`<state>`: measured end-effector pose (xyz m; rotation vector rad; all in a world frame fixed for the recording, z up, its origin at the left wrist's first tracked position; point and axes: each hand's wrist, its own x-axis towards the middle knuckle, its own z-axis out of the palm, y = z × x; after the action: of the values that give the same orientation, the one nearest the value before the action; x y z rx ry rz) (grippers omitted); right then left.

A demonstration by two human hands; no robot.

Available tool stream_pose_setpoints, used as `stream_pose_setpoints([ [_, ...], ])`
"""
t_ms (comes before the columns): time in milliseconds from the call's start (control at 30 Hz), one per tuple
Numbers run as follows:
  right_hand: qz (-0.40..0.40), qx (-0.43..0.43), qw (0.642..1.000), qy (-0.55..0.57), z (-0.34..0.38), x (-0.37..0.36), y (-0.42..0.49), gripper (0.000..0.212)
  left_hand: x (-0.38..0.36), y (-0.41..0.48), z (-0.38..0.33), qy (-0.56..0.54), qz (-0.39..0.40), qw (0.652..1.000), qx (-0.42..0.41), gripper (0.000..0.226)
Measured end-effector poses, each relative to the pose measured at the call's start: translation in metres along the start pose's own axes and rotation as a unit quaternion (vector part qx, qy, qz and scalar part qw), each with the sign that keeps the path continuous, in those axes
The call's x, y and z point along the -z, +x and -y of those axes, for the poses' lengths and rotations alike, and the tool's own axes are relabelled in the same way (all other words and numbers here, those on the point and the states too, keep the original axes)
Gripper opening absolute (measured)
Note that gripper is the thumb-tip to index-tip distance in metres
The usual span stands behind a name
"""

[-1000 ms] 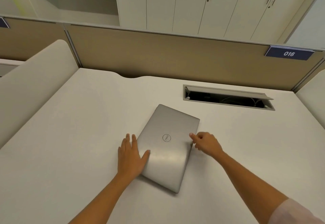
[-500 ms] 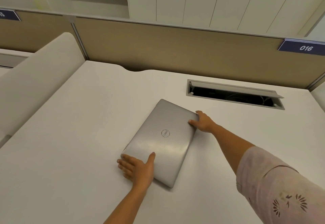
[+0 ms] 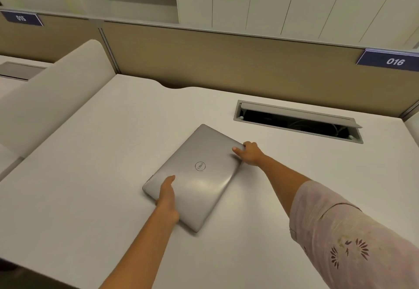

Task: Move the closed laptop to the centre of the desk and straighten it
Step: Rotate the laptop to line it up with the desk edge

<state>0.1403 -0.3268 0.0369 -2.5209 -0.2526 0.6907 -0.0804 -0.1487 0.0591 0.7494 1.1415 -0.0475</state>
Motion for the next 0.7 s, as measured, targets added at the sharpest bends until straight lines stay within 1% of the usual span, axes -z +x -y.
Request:
stream_pose_setpoints([
  [33, 0.006, -0.012, 1.0, 0.001, -0.001, 0.001, -0.002, 0.072, 0.0, -0.002, -0.006, 0.008, -0.003, 1.0, 0.003, 0.04],
  [67, 0.01, -0.02, 1.0, 0.003, -0.002, 0.002, -0.003, 0.068, 0.001, -0.004, -0.012, 0.017, -0.007, 1.0, 0.01, 0.038],
  [167, 0.016, -0.032, 0.999, 0.028, -0.006, 0.002, -0.006, 0.056, 0.008, -0.003, -0.022, 0.045, -0.019, 0.999, 0.02, 0.046],
  [200, 0.024, -0.032, 0.998, 0.046, -0.008, 0.001, -0.008, 0.057, 0.01, -0.003, -0.024, 0.052, -0.028, 0.998, 0.013, 0.045],
  [267, 0.033, -0.036, 0.994, 0.094, -0.013, -0.001, -0.014, 0.064, 0.011, -0.002, -0.028, 0.058, -0.051, 0.997, -0.018, 0.036],
  [333, 0.027, -0.039, 0.993, 0.112, -0.019, -0.005, -0.022, 0.067, 0.013, -0.002, -0.033, 0.066, -0.06, 0.995, -0.044, 0.03],
  [433, 0.015, -0.028, 0.995, 0.096, -0.027, -0.008, -0.03, 0.067, 0.016, 0.002, -0.043, 0.084, -0.06, 0.993, -0.059, 0.034],
  [533, -0.013, -0.029, 0.994, 0.108, -0.034, -0.009, -0.038, 0.068, 0.015, 0.008, -0.054, 0.103, -0.056, 0.991, -0.061, 0.044],
  [600, -0.029, -0.037, 0.992, 0.118, -0.039, -0.009, -0.046, 0.073, 0.011, 0.009, -0.06, 0.121, -0.036, 0.99, -0.059, 0.048],
  [700, -0.053, -0.06, 0.985, 0.152, -0.052, -0.01, -0.062, 0.074, 0.0, 0.012, -0.067, 0.143, -0.002, 0.988, -0.058, 0.054],
])
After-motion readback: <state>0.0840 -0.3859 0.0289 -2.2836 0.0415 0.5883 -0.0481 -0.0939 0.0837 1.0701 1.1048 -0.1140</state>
